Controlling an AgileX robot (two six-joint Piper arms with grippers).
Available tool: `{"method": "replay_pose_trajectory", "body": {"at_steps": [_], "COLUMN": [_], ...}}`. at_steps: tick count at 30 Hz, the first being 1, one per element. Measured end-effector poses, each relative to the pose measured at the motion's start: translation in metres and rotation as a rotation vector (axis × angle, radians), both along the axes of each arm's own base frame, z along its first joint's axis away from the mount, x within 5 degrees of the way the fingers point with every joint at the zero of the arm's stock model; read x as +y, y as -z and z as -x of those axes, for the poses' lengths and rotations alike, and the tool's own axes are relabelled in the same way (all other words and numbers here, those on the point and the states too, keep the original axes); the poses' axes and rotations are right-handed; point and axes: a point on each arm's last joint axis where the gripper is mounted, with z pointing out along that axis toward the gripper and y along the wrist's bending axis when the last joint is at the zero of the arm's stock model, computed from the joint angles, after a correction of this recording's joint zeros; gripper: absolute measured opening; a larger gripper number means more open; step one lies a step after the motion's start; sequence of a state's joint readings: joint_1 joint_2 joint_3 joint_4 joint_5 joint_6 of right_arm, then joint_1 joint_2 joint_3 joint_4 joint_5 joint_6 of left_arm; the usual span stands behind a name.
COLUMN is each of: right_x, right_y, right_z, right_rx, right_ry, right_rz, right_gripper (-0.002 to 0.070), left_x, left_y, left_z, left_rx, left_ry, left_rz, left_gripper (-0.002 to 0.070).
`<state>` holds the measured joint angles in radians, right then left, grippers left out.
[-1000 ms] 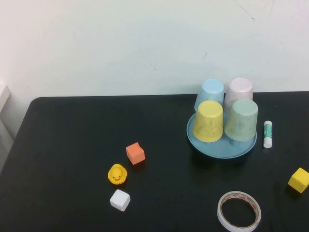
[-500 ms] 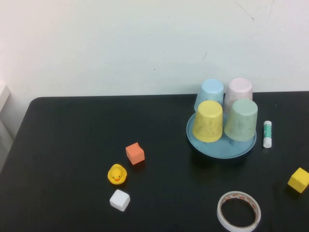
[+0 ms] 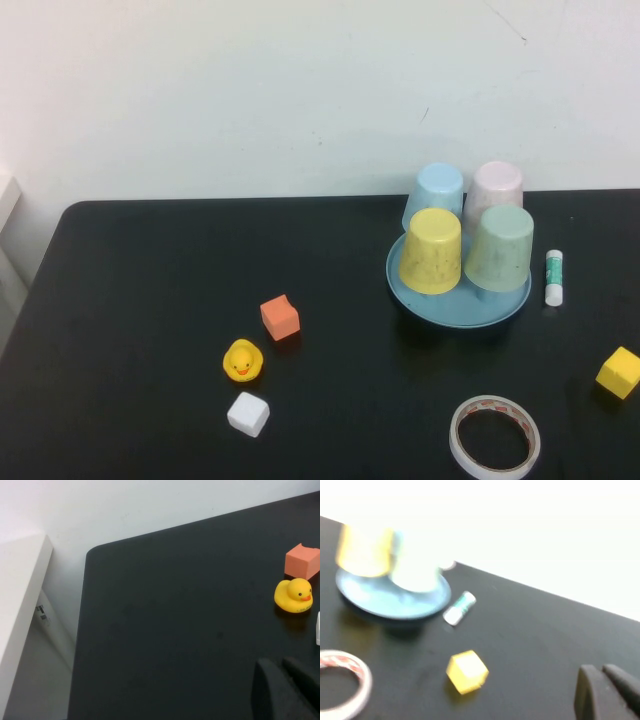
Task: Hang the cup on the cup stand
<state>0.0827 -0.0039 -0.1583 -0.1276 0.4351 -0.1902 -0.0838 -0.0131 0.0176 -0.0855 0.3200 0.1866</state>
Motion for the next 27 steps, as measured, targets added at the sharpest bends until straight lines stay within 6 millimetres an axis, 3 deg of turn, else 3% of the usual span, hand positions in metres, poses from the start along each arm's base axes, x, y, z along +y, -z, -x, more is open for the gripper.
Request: {"method": "replay_pose_trajectory", "body": {"at_steps": [5, 15, 24, 27], "right_x": [-0.004, -0.004, -0.001, -0.002], "right_y": [0.011, 0.010, 0.046, 0.049], "right_z": [-0.001, -0.001, -0.009, -0.009], "right_rx": [0.024, 0.008, 0.037, 0.051], "right_ry": [0.088, 0.092, 0.094, 0.108], "right_rz": [0.001, -0.003, -0.088, -0.107], "right_gripper": [-0.0001, -0.0001, -0.0001, -0.0001], "left_x": [0.000, 0.000, 0.000, 0.000], "left_y": [0.000, 0.000, 0.000, 0.000], "left_z": [0.000, 0.000, 0.000, 0.000], "left_rx": [0.000, 0.000, -0.001, -0.001], "left_ry": [0.000, 0.000, 0.002, 0.002], "left_rz": [0.000, 0.001, -0.004, -0.004], "left_gripper": [0.0000, 0.0000, 0.0000, 0.0000]}}
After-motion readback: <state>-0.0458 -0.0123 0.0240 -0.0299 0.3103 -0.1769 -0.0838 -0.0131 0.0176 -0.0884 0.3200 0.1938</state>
